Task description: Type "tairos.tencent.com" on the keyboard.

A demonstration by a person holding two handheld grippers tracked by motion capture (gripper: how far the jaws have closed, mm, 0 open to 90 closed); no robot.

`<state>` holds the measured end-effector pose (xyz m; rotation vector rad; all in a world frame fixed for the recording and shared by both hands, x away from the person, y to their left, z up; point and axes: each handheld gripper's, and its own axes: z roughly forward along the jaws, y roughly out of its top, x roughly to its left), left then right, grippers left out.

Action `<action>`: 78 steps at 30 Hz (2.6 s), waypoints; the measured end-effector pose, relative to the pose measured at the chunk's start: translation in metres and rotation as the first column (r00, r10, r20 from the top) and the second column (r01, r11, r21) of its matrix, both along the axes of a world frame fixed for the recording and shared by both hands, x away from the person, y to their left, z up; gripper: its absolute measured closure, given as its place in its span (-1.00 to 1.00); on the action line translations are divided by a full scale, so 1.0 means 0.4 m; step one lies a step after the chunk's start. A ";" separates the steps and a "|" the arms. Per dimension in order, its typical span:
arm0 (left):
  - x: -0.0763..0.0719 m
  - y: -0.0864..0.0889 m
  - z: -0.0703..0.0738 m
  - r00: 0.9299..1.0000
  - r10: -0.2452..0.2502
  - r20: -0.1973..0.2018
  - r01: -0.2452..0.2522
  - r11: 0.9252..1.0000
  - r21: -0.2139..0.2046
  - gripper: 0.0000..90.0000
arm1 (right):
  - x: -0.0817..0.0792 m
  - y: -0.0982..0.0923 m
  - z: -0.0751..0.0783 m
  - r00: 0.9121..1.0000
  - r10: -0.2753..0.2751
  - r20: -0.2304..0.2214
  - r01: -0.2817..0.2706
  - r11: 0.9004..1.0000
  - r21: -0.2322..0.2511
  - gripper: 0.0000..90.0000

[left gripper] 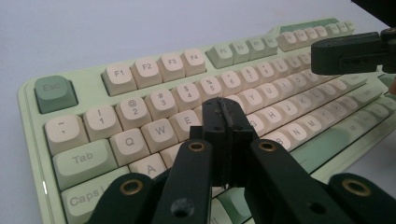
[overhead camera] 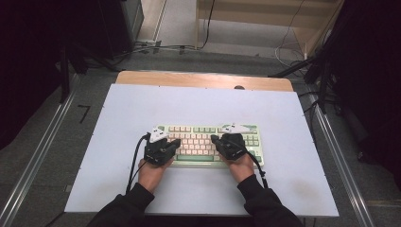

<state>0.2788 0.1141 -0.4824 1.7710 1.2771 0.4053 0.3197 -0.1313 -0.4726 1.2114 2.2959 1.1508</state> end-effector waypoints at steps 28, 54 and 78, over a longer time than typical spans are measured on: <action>0.006 0.013 0.000 1.000 0.018 0.001 -0.018 1.000 0.004 1.00 | -0.027 0.011 -0.009 0.999 0.041 -0.010 -0.042 0.999 -0.015 0.94; 0.007 0.018 0.000 1.000 0.021 0.001 -0.021 1.000 0.002 1.00 | -0.052 0.035 -0.034 0.996 0.087 -0.033 -0.088 0.995 -0.040 0.94; 0.005 0.022 0.007 1.000 0.029 0.009 -0.028 1.000 -0.008 1.00 | -0.051 -0.007 0.009 0.999 0.047 0.008 -0.047 0.999 0.015 0.95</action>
